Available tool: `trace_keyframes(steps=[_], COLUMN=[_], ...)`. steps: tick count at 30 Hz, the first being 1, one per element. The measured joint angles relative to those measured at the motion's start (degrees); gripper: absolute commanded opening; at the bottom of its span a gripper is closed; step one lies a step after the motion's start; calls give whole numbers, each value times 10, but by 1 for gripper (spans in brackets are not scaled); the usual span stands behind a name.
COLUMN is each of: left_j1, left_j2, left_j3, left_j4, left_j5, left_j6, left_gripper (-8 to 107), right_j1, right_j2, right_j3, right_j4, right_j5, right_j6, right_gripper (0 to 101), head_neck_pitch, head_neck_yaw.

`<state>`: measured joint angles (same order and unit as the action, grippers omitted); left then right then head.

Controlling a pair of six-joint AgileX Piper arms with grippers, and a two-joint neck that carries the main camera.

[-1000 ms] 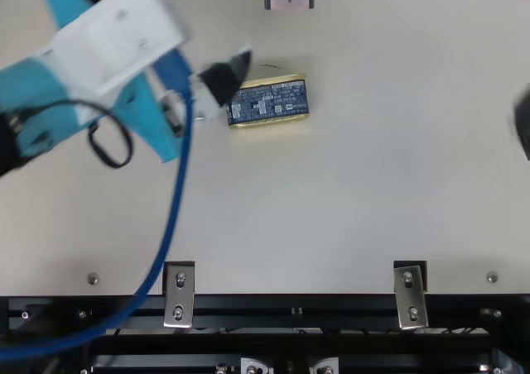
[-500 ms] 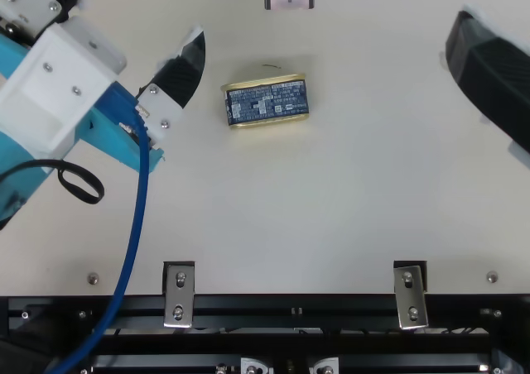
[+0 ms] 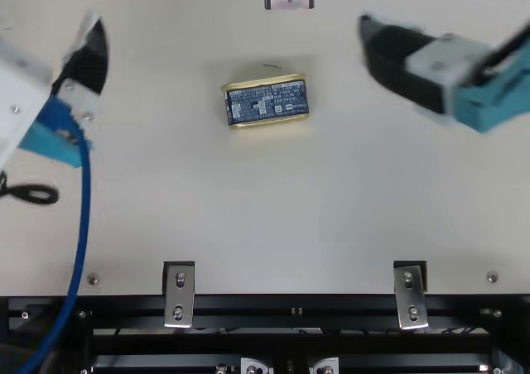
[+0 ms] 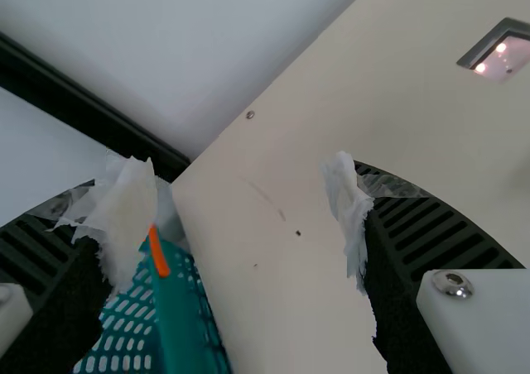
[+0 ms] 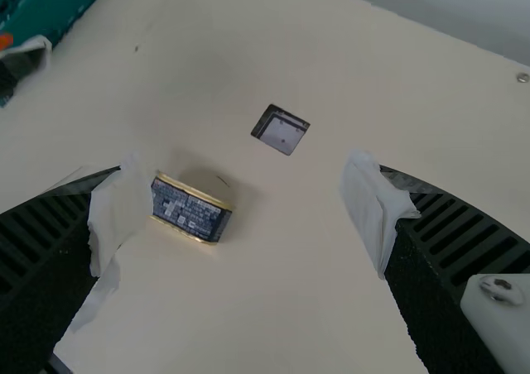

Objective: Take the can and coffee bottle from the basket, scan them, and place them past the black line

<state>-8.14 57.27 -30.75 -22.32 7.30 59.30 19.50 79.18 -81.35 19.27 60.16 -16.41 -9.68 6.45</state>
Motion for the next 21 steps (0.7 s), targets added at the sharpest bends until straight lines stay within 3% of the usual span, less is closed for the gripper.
trace_keyframes(steps=[10,21], left_j1=[2,2], left_j2=[-108,-111], left_j3=[39,37], left_j4=[106,106], left_j5=[63,57], left_j6=[-118,-127], left_gripper=[90,90], right_j1=[63,135], right_j2=[137,202], right_j3=[-126,-122], right_j4=[-11,-14], right_j5=[96,97], right_j6=[-126,-292], right_gripper=[101,101], head_neck_pitch=[0,0], head_neck_yaw=[0,0])
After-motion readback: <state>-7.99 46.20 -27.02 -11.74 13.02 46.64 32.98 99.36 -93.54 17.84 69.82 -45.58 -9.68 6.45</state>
